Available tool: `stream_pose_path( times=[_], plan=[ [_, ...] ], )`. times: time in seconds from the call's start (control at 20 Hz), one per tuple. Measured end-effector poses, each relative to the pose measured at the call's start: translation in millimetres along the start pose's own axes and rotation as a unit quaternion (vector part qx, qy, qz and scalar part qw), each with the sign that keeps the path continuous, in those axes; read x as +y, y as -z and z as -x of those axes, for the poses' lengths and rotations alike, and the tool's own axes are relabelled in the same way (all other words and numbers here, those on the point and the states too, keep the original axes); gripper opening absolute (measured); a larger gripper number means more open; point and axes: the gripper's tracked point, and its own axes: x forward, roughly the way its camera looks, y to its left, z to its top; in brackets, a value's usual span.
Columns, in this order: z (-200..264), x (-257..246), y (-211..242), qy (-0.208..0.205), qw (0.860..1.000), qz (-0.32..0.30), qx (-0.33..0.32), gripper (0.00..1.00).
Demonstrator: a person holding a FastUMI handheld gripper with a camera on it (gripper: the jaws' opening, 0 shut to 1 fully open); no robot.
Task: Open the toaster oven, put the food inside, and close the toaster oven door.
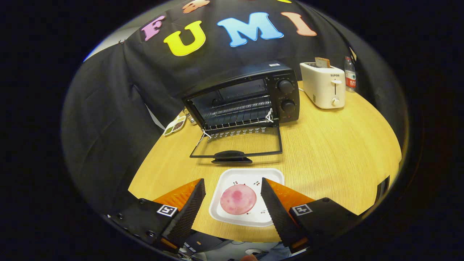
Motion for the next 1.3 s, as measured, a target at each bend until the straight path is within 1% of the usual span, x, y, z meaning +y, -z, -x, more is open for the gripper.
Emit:
stream_pose_path(
  times=[0.15,0.45,0.6,0.75,1.0,1.15,1.25,1.3],
  plan=[
    [-5,-16,9,-0.003,0.999,-0.013,0.049,0.98],
    [-24,-48,22,0.0,0.991,-0.014,0.132,0.99],
    [-32,-54,29,-0.01,0.984,-0.031,0.174,0.99],
    [-38,-64,37,-0.01,0.975,-0.035,0.217,0.99],
    [-45,-70,44,-0.018,0.964,-0.042,0.263,0.96],
    [-47,-68,46,-0.031,0.958,-0.046,0.282,0.91],
    [-47,-74,53,-0.024,0.952,-0.04,0.302,0.78],
    [-48,-78,53,-0.02,0.952,-0.039,0.302,0.66]
  ],
)
